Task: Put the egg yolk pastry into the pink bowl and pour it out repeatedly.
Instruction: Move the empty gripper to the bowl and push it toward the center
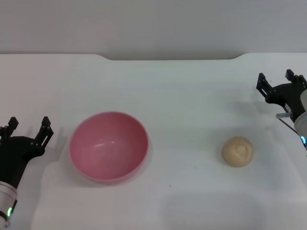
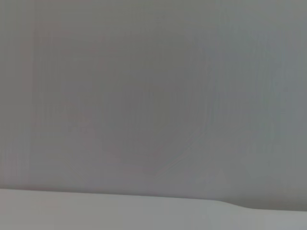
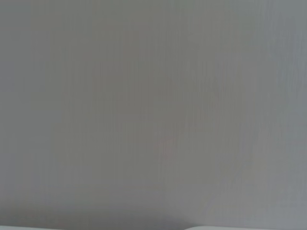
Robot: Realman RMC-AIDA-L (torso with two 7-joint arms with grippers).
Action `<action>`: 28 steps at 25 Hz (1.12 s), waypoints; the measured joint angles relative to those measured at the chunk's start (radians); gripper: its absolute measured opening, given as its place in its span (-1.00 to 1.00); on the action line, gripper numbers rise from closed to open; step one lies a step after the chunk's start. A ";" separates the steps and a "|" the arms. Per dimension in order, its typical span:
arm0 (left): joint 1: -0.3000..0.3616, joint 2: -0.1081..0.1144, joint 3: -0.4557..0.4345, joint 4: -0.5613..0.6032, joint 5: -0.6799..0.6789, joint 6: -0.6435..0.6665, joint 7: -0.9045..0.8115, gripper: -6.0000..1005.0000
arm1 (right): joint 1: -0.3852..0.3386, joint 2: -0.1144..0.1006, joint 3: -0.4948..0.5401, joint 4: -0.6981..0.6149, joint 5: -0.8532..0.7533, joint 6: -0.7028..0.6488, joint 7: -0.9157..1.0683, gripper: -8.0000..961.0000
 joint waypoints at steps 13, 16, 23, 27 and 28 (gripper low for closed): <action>0.001 0.000 0.000 0.000 0.000 -0.002 0.000 0.60 | 0.000 0.000 0.001 0.000 0.000 0.000 0.000 0.53; 0.002 0.000 0.000 0.001 0.000 -0.002 0.000 0.60 | -0.002 0.000 -0.003 0.001 -0.001 0.000 0.000 0.53; -0.008 0.002 -0.003 -0.001 0.000 0.000 0.000 0.60 | -0.007 0.000 0.002 -0.002 0.000 0.000 0.000 0.53; -0.029 0.008 -0.018 -0.008 0.000 0.002 -0.002 0.60 | -0.007 0.000 0.001 -0.003 0.000 0.000 0.000 0.53; -0.035 0.010 -0.033 -0.008 0.001 0.002 -0.004 0.60 | -0.007 0.000 0.000 -0.003 0.000 0.000 0.000 0.53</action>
